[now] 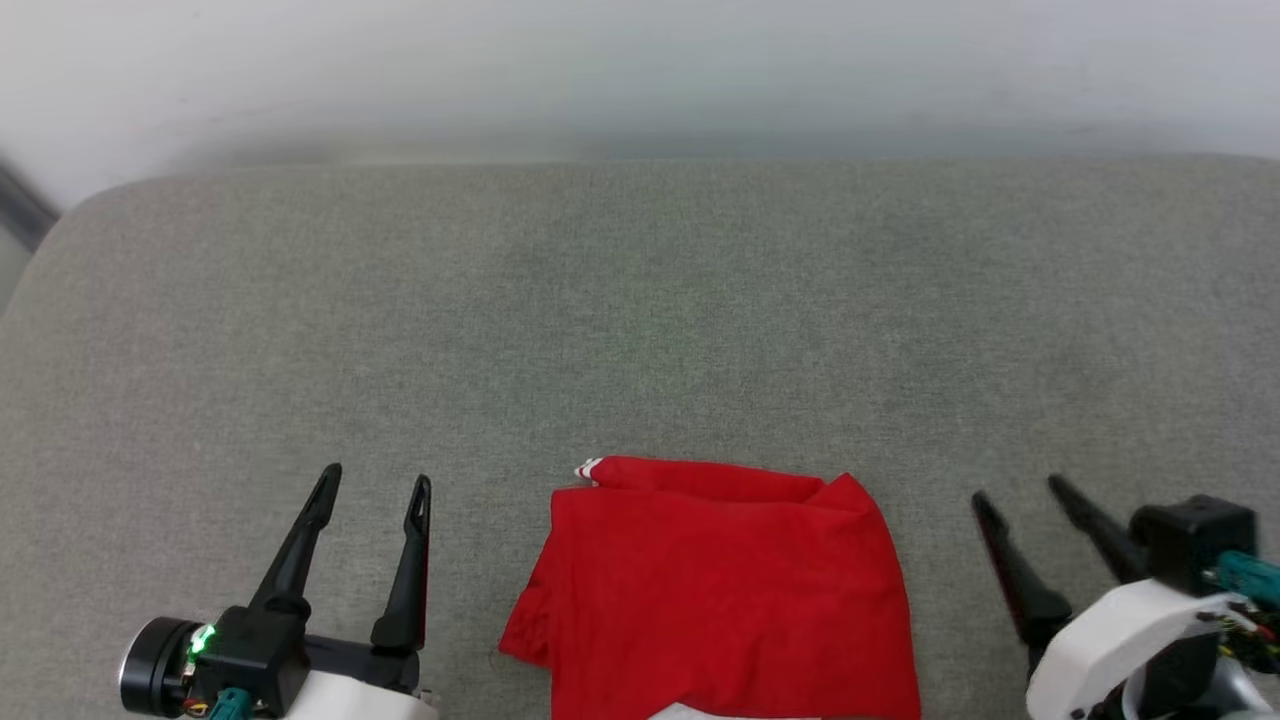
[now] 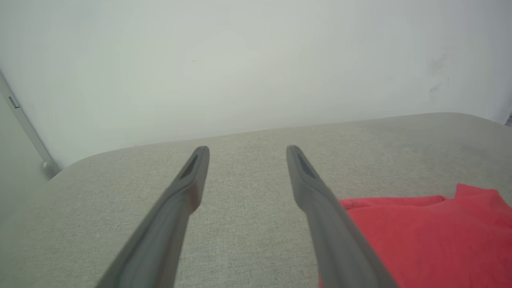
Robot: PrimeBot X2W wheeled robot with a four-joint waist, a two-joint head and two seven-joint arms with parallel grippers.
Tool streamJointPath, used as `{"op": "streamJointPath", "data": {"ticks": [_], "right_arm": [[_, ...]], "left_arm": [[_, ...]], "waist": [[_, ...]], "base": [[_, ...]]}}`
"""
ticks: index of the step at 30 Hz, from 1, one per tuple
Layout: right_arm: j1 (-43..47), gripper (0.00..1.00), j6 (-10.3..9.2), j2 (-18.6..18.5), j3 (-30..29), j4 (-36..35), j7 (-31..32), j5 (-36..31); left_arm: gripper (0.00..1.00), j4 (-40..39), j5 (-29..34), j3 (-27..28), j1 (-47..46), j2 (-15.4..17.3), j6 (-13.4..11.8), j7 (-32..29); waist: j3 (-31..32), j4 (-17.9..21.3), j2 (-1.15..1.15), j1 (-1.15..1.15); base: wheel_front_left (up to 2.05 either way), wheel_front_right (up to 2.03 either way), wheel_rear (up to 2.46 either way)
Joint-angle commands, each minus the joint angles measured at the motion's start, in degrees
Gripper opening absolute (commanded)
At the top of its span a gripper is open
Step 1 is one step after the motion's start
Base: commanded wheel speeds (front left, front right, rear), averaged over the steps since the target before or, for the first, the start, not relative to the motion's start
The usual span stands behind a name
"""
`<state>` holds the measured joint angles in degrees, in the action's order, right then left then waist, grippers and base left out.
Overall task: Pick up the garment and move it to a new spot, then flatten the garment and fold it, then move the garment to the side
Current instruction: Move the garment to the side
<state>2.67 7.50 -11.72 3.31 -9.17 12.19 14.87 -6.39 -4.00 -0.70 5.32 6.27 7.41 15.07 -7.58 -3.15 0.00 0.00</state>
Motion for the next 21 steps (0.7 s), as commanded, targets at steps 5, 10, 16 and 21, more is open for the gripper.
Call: {"op": "streamJointPath", "data": {"ticks": [5,10,16,21], "right_arm": [[0.33,1.00,-0.02,-1.37,3.43,-2.87,17.72,5.77],[-0.76,1.00,-0.02,0.04,3.43,-2.34,28.58,6.26],[-3.47,1.00,-0.02,2.38,3.23,0.35,35.37,5.32],[-4.55,1.00,-0.01,3.34,3.63,3.84,37.83,3.94]], "left_arm": [[1.00,0.35,-0.05,-0.80,-2.15,-0.10,0.08,0.11],[1.00,1.12,-0.26,-2.12,-3.75,-0.39,0.09,0.11],[1.00,1.96,-0.44,-3.28,-5.24,-0.61,0.09,0.11],[1.00,2.47,-0.43,-4.12,-5.94,-0.69,0.09,0.11]], "waist": [[-2.92,-1.71,0.00,0.00],[-4.97,-3.93,0.00,0.00],[-6.86,-6.59,0.00,0.00],[-7.54,-8.50,0.00,0.00]], "base": [[0.00,0.00,0.00],[0.00,0.00,0.00],[0.00,0.00,0.00],[0.00,0.00,0.00]]}}
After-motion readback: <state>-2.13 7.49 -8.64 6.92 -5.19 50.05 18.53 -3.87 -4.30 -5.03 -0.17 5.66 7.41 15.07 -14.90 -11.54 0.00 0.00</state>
